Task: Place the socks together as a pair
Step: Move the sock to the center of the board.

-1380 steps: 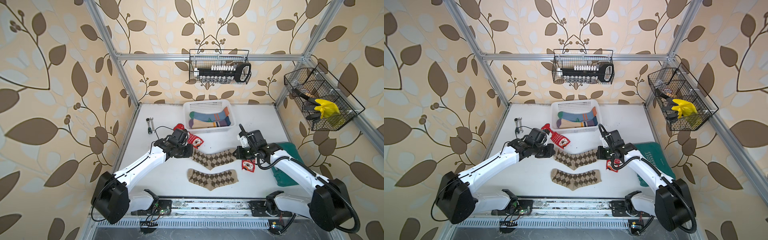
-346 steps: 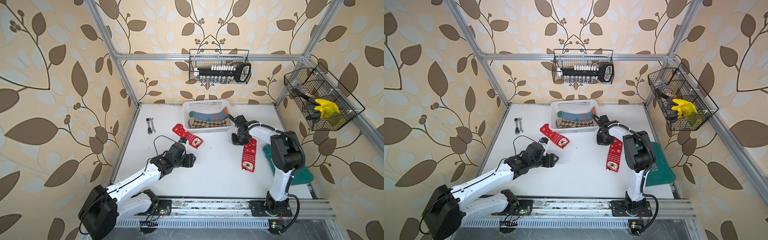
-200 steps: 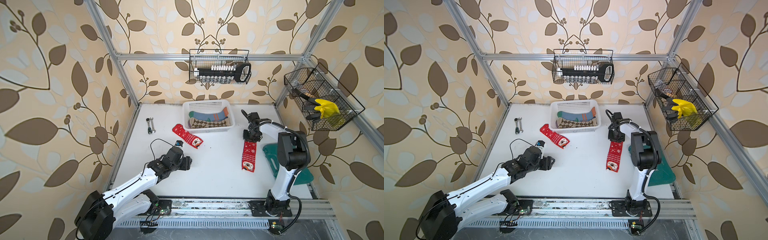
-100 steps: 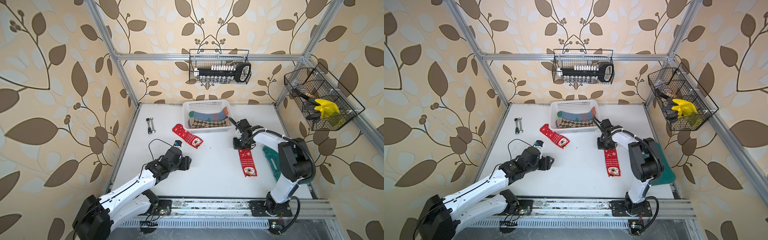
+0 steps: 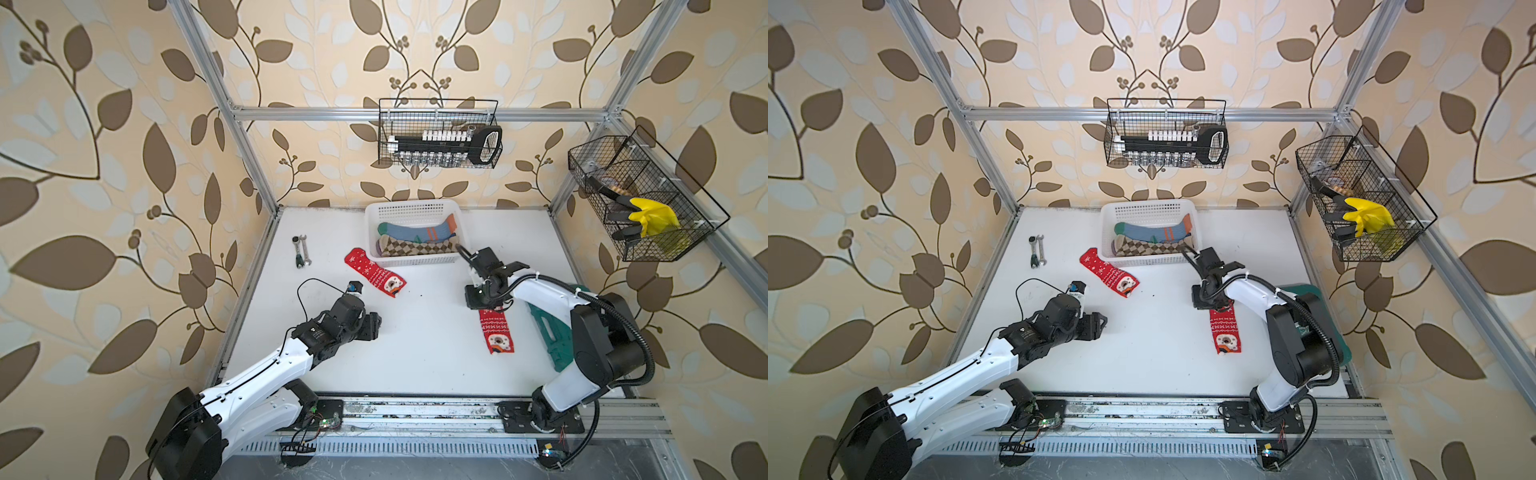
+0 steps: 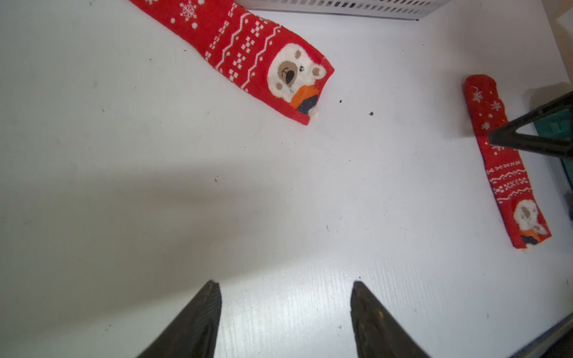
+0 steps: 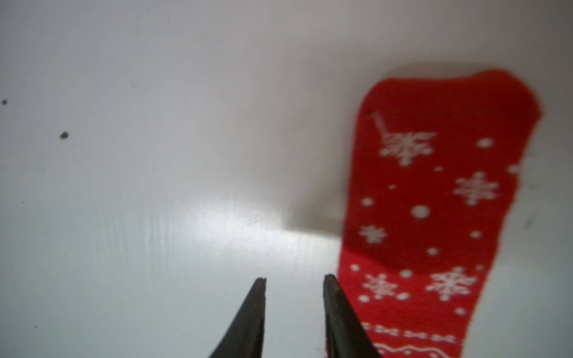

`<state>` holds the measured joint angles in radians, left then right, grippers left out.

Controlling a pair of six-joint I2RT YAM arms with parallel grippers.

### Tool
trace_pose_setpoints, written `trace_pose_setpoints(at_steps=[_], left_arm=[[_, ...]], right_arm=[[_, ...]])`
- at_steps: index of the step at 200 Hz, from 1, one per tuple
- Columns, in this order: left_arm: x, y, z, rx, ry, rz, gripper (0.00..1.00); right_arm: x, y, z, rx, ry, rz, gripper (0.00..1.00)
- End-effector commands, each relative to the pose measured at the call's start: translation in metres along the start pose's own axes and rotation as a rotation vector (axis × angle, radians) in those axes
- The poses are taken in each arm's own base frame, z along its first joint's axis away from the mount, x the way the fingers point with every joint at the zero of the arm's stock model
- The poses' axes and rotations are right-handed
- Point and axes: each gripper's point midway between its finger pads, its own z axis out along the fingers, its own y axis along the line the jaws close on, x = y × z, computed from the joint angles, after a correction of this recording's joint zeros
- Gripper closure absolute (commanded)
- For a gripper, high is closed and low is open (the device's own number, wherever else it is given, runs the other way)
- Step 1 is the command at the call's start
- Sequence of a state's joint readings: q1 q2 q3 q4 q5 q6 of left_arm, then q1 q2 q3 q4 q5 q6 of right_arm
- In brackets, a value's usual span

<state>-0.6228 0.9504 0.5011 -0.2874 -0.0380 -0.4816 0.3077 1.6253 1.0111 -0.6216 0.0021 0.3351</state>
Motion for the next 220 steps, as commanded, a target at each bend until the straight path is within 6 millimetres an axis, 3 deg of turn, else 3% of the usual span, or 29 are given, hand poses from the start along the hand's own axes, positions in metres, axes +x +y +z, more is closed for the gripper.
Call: trace_pose_setpoints(at_steps=[1, 35, 76, 112, 137, 147, 164, 197, 220], left_arm=[[-0.001, 0.002, 0.002, -0.021, -0.001, -0.003, 0.33], [0.000, 0.003, 0.004, -0.027, 0.005, -0.005, 0.32], [0.000, 0.003, 0.001, -0.024, -0.005, -0.009, 0.32], [0.000, 0.003, 0.005, -0.031, 0.011, -0.007, 0.33], [0.000, 0.003, 0.004, -0.031, 0.006, -0.007, 0.32], [0.000, 0.004, 0.003, -0.032, 0.002, -0.010, 0.32], [0.000, 0.005, 0.003, -0.038, 0.001, -0.015, 0.32], [0.000, 0.007, 0.004, -0.054, 0.004, -0.020, 0.32], [-0.001, 0.008, 0.005, -0.063, 0.009, -0.025, 0.32]], right_arm=[[-0.020, -0.012, -0.003, 0.020, -0.036, 0.015, 0.62], [-0.043, -0.018, 0.012, 0.049, -0.017, 0.017, 0.57], [-0.052, -0.020, 0.029, 0.079, 0.008, 0.016, 0.55], [-0.048, -0.021, 0.041, 0.087, 0.034, 0.016, 0.70], [-0.045, -0.019, 0.039, 0.088, 0.025, 0.011, 0.92], [-0.046, -0.012, 0.035, 0.069, 0.010, -0.004, 1.00], [-0.041, 0.006, 0.027, 0.045, -0.009, -0.056, 1.00], [-0.019, 0.057, 0.006, -0.025, -0.037, -0.193, 1.00], [0.000, 0.105, -0.010, -0.066, -0.064, -0.344, 1.00]])
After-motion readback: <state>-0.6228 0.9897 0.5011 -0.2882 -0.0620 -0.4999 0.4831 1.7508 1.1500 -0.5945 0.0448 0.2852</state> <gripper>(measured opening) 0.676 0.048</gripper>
